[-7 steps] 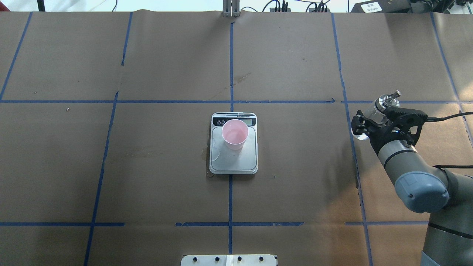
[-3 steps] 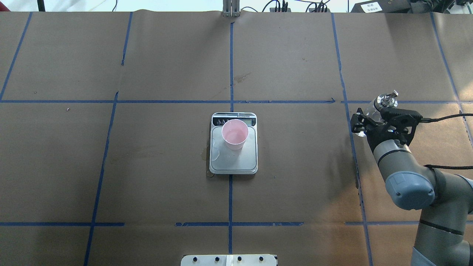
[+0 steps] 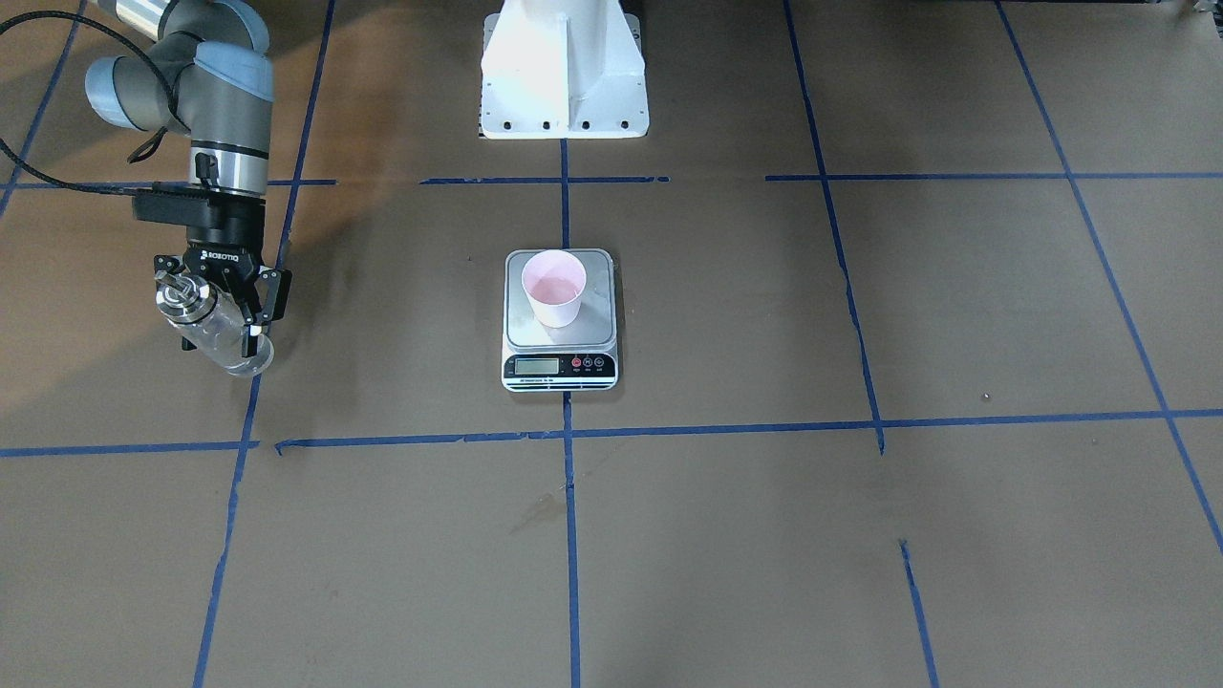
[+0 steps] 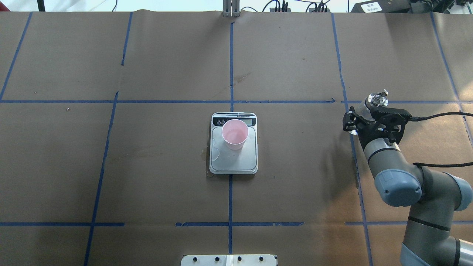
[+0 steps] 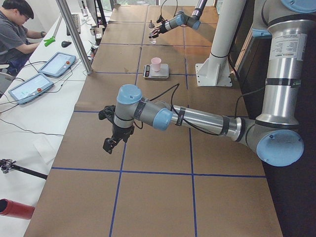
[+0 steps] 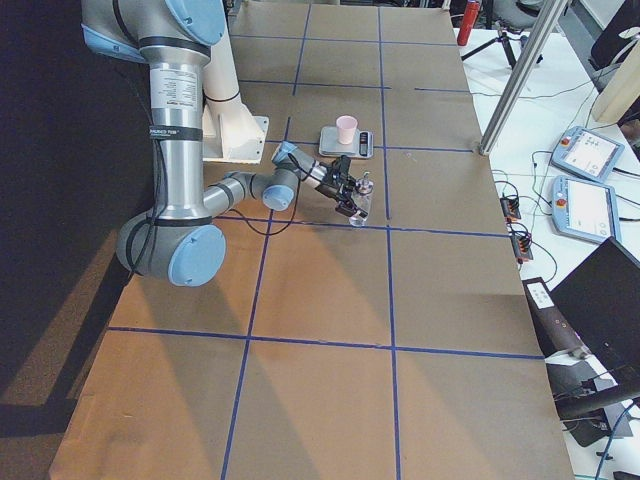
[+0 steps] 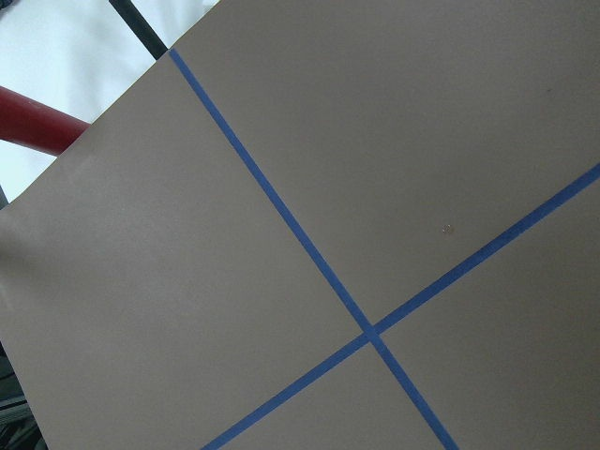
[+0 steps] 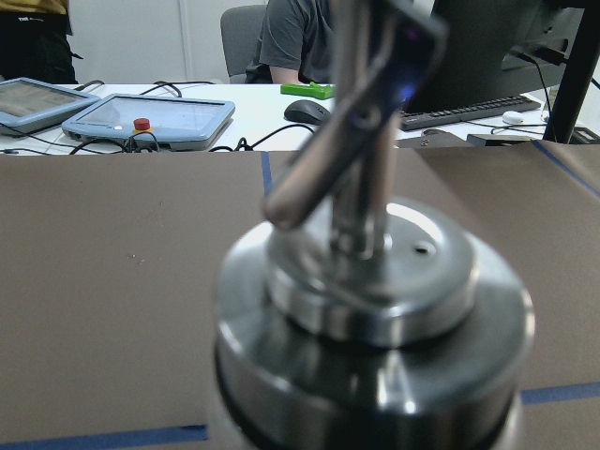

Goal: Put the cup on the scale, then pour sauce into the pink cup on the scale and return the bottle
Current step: 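Lower the bottle onto the table at its original spot, then open the right gripper and withdraw it from the bottle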

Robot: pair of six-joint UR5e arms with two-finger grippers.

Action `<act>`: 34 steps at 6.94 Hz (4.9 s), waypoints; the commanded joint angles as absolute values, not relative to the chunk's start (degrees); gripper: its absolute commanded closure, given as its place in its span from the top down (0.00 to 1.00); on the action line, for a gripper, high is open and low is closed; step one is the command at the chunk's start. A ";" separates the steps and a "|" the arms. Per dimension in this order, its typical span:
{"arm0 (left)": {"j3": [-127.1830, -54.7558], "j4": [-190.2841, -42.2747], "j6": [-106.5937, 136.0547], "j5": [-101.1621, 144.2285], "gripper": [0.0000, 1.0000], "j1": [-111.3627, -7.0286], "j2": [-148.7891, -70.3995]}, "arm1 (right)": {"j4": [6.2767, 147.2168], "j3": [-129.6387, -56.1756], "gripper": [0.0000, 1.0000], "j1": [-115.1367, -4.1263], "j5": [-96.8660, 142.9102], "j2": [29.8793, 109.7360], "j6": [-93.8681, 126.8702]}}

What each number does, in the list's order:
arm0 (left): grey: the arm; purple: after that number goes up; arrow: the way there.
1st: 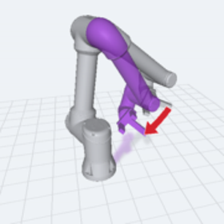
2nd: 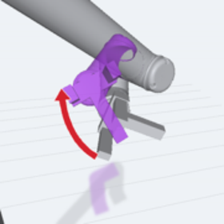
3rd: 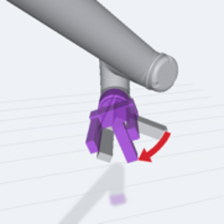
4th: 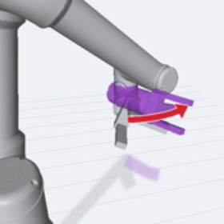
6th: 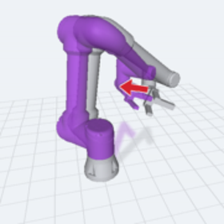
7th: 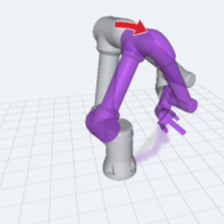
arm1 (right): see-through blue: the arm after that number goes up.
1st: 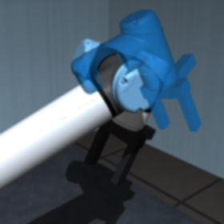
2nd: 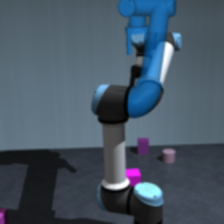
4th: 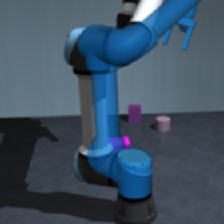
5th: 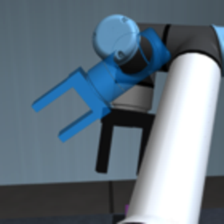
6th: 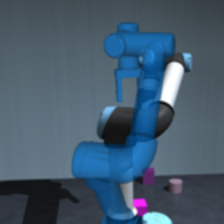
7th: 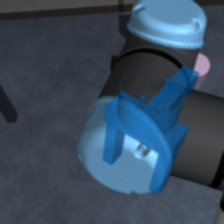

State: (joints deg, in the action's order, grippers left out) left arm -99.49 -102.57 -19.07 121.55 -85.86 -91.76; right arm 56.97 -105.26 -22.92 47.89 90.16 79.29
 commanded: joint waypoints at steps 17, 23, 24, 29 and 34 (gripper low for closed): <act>-99.76 -102.57 -19.07 121.55 1.00 -85.87 -91.76 | 56.95 -104.23 1.00 -22.76 53.24 89.30 79.63; -100.37 -102.57 -19.07 121.55 1.00 -85.87 -91.76 | 57.83 -112.92 1.00 -23.11 64.48 97.45 79.10; -100.37 -102.57 -19.07 121.55 1.00 -85.87 -91.76 | 57.92 -114.94 1.00 -23.38 68.08 98.86 79.19; -100.72 -102.57 -19.07 121.55 1.00 -85.87 -91.76 | 76.11 -127.70 1.00 -36.17 100.40 99.31 75.44; -100.99 -102.57 -19.07 121.64 1.00 -85.87 -91.76 | 88.80 -126.65 1.00 -65.17 129.46 99.41 39.74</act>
State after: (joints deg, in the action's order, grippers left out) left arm -101.00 -102.57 -19.07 121.64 -85.87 -91.76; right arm 83.21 -127.07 -59.49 127.05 99.61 51.46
